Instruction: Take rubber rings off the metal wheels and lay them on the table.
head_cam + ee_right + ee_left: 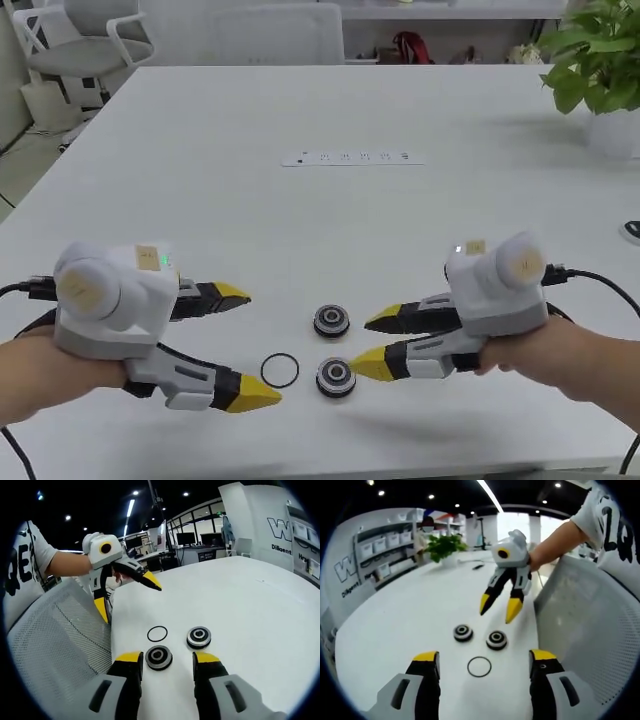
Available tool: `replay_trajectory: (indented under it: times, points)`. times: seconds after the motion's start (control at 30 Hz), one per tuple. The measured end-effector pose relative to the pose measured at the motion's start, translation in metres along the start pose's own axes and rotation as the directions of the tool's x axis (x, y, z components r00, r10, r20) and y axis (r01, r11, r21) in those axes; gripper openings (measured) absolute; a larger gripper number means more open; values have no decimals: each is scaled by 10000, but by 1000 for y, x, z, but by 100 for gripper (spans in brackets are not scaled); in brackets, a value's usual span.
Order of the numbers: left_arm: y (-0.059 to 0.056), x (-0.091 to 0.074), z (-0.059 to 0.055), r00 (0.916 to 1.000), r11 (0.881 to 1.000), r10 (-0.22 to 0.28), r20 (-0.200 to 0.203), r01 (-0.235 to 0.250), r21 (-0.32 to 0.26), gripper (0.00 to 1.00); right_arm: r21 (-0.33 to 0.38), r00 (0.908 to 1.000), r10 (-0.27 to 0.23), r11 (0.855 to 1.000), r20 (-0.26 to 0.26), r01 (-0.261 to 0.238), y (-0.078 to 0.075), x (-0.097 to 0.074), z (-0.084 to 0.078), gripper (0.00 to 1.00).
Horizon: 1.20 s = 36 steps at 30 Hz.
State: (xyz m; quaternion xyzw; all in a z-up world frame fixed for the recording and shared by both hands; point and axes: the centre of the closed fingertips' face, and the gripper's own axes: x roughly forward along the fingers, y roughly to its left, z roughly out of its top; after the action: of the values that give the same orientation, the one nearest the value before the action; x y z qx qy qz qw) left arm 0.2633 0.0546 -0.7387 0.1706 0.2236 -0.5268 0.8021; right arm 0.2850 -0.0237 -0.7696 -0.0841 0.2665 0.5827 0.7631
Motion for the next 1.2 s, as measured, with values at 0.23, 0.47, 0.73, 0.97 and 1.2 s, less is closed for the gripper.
replay_trajectory:
  times: [0.23,0.47,0.73,0.97,1.2]
  points:
    - [-2,6,1,9999,9999,-122,-28,122,-5,71,-284,9995,108,9995,-291,-116,3,1,-9,35]
    - [-5,15,1,9994,9995,-315,-149,316,62,67,-419,9986,142,9990,-501,-163,3,3,-16,33]
    - [-7,22,-2,9982,9984,-549,-250,552,99,65,-648,9968,297,9973,-736,-345,7,8,-22,30]
    - [-8,28,-3,9972,9976,-685,-306,687,56,61,-846,9951,385,9953,-905,-462,9,11,-26,29]
    - [-10,35,-4,9957,9963,-862,-346,860,-60,57,-1049,9932,425,9930,-1082,-539,9,14,-29,25]
